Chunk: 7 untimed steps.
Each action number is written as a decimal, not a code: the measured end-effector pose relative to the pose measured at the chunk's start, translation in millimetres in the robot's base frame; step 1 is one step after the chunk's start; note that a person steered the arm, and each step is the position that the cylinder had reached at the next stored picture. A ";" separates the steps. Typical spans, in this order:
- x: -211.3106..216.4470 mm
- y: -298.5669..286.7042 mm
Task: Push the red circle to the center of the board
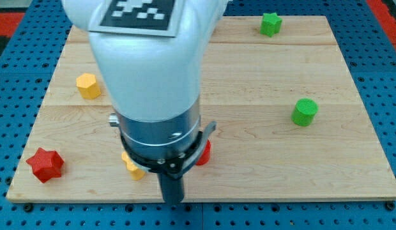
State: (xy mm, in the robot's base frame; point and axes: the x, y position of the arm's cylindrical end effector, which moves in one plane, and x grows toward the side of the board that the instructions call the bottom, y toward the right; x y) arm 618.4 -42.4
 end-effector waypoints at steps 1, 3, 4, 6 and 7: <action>0.1 -25.8; 0.1 -46.3; -0.9 -15.2; -21.3 11.2; -60.1 26.2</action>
State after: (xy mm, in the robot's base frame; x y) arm 558.3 -16.2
